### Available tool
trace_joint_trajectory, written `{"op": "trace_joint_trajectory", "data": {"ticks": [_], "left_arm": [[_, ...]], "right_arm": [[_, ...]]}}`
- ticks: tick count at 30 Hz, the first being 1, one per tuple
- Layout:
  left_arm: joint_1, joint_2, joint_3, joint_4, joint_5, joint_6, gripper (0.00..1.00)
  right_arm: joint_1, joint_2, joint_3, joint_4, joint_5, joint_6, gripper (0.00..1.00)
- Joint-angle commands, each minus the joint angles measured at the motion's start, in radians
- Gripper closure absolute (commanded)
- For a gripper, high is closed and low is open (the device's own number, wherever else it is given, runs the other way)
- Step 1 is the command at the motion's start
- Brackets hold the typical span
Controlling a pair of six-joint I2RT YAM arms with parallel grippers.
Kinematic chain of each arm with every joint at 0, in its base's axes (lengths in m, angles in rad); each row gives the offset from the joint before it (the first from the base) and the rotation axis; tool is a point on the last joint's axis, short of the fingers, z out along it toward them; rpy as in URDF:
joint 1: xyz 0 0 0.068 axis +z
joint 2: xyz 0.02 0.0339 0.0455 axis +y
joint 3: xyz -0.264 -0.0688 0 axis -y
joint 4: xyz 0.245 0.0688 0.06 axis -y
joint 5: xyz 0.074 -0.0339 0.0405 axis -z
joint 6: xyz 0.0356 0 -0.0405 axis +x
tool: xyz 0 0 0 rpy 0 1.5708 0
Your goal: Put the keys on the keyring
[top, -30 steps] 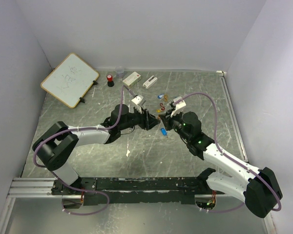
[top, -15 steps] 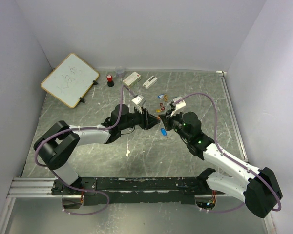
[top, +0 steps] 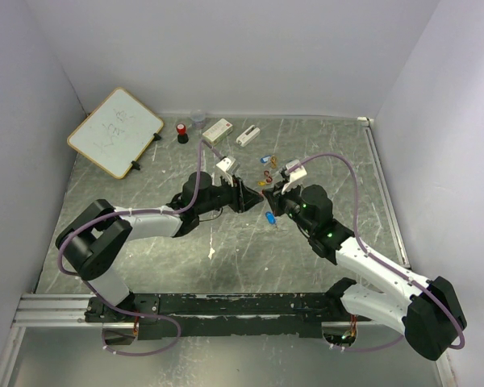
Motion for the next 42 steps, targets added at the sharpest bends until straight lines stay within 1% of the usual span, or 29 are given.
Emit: {"op": "trace_joint_trajectory", "data": {"ticks": [1, 5, 7, 9, 13, 16, 27, 31, 36, 38, 40, 42], "left_arm": [[0.007, 0.008, 0.025, 0.051, 0.028, -0.004, 0.56], [0.007, 0.01, 0.025, 0.053, 0.029, -0.007, 0.56], [0.008, 0.008, 0.022, 0.055, 0.029, -0.007, 0.59], [0.008, 0.007, 0.022, 0.056, 0.028, -0.007, 0.65], [0.008, 0.007, 0.021, 0.058, 0.032, -0.008, 0.87], [0.01, 0.006, 0.022, 0.055, 0.035, -0.008, 0.93], [0.011, 0.003, 0.022, 0.051, 0.035, -0.01, 0.9], [0.011, -0.003, 0.026, 0.04, 0.033, -0.006, 0.84], [0.012, -0.024, 0.019, 0.005, -0.003, 0.013, 0.7], [0.013, -0.035, 0.016, -0.004, -0.009, 0.019, 0.69], [0.013, -0.042, 0.014, -0.005, -0.009, 0.019, 0.66], [0.013, -0.048, 0.011, -0.002, -0.005, 0.018, 0.65]], "right_arm": [[-0.001, -0.018, 0.005, 0.019, -0.007, -0.009, 1.0], [-0.001, -0.02, 0.004, 0.019, -0.005, -0.011, 1.0], [-0.001, -0.021, 0.004, 0.018, -0.003, -0.011, 1.0], [0.0, -0.02, 0.003, 0.018, -0.004, -0.011, 1.0], [-0.001, -0.017, 0.003, 0.018, -0.004, -0.011, 1.0], [0.0, -0.016, 0.003, 0.019, -0.002, -0.011, 1.0], [0.001, -0.016, 0.002, 0.018, 0.001, -0.011, 1.0], [0.0, -0.019, 0.003, 0.014, 0.01, -0.011, 1.0], [0.0, -0.022, 0.012, -0.011, 0.048, -0.012, 1.0], [-0.001, -0.02, 0.013, -0.015, 0.065, -0.011, 1.0], [0.0, -0.013, 0.017, -0.02, 0.077, -0.009, 1.0], [-0.001, -0.006, 0.021, -0.023, 0.081, -0.009, 1.0]]}}
